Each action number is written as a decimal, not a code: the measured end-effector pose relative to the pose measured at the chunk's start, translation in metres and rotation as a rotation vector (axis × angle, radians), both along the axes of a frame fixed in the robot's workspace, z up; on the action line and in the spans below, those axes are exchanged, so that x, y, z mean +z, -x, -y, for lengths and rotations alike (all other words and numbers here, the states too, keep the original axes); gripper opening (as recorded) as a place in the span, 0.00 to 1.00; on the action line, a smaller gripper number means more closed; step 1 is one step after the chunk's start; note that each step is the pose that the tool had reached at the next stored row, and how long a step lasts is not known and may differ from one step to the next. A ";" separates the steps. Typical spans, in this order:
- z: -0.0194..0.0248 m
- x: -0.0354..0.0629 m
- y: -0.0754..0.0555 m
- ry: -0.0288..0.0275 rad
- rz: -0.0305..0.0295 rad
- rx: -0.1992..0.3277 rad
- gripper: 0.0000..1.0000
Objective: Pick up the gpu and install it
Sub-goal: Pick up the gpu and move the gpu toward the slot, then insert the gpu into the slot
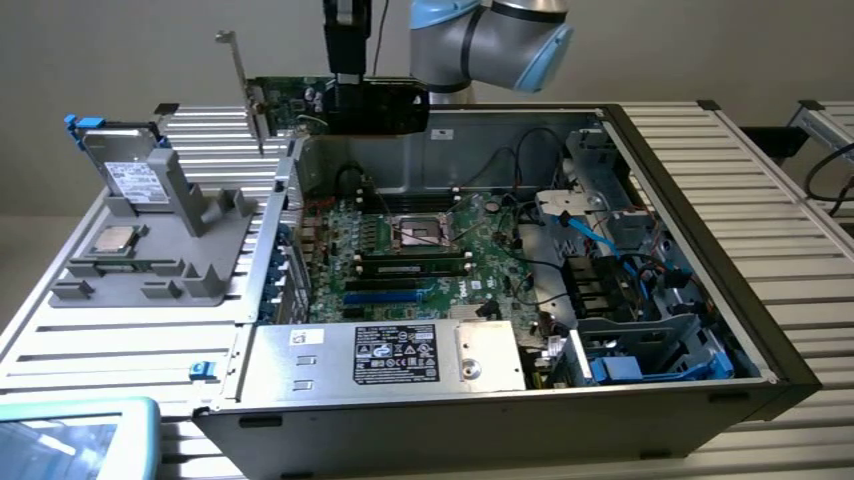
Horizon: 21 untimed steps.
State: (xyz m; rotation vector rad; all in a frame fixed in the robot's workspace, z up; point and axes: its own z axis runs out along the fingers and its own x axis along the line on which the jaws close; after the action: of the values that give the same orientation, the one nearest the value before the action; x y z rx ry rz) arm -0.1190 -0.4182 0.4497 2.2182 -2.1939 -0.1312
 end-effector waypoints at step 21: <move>0.0092 -0.0009 -0.025 -0.0020 -0.0018 0.000 0.27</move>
State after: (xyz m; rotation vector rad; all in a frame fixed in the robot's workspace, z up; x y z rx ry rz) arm -0.0938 -0.4273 0.4488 2.2183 -2.1939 -0.1353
